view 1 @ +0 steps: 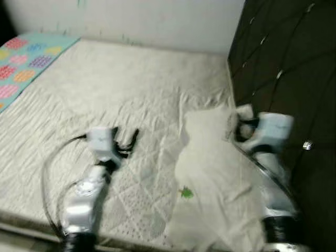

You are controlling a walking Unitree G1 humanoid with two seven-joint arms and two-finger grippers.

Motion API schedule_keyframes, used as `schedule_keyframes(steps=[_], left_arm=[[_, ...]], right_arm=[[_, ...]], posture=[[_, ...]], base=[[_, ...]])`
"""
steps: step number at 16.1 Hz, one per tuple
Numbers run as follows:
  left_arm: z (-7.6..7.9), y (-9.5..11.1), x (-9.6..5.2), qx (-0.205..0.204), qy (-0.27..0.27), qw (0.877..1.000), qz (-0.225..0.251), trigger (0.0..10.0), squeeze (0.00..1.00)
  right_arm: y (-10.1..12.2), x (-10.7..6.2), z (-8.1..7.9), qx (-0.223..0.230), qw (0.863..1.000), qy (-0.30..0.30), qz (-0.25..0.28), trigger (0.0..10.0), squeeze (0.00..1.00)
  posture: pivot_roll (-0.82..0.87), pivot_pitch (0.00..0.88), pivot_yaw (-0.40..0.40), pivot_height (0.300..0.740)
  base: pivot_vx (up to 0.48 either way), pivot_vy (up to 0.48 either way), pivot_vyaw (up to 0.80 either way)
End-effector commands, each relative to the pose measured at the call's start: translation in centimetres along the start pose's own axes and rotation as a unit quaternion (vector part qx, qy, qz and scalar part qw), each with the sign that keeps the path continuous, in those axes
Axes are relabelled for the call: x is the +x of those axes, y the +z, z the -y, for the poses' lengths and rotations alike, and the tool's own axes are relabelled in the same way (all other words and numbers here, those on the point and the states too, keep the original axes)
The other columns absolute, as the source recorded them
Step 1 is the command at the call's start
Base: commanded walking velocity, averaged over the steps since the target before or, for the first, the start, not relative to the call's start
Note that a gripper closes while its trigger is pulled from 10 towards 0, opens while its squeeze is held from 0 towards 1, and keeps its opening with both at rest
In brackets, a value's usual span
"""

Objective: Clean up the room

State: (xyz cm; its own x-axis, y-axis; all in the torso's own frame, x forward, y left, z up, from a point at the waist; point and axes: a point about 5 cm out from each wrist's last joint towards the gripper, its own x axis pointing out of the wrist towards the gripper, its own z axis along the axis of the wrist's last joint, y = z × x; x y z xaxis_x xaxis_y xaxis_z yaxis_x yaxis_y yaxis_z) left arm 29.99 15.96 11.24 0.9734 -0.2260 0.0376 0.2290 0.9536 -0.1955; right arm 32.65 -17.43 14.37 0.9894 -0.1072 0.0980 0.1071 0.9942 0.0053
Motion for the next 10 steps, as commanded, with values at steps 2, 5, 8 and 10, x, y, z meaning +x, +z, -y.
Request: schedule_keyframes(steps=[2,5,8,10], left_arm=[[-0.1,-1.4,-0.4,-0.001,0.003,1.0,-0.018,10.0,0.0],[0.1,-1.5,-0.2,0.002,0.0,1.0,-0.016,10.0,0.0],[0.8,-1.8,-0.5,-0.003,-0.017,1.0,-0.019,10.0,0.0],[0.9,-2.3,-0.8,-0.009,-0.016,1.0,-0.023,10.0,0.0]], right_arm=[[-0.7,-0.5,0.0,-0.016,1.0,-0.001,-0.009,10.0,0.0],[-2.0,-0.8,-0.2,-0.022,0.999,0.002,-0.039,10.0,0.0],[-3.2,-1.3,-1.1,-0.011,0.997,0.013,-0.072,10.0,0.0],[-3.6,-1.7,-1.7,-0.009,0.997,0.02,-0.073,10.0,0.0]], posture=[[-0.02,0.0,-0.029,0.74],[-0.02,0.0,-0.043,0.74],[-0.03,0.0,-0.028,0.74],[-0.03,0.0,-0.014,0.74]], base=[[0.0,0.0,-0.21],[0.0,0.0,-0.47],[0.0,0.0,-0.17],[0.0,0.0,0.0]])
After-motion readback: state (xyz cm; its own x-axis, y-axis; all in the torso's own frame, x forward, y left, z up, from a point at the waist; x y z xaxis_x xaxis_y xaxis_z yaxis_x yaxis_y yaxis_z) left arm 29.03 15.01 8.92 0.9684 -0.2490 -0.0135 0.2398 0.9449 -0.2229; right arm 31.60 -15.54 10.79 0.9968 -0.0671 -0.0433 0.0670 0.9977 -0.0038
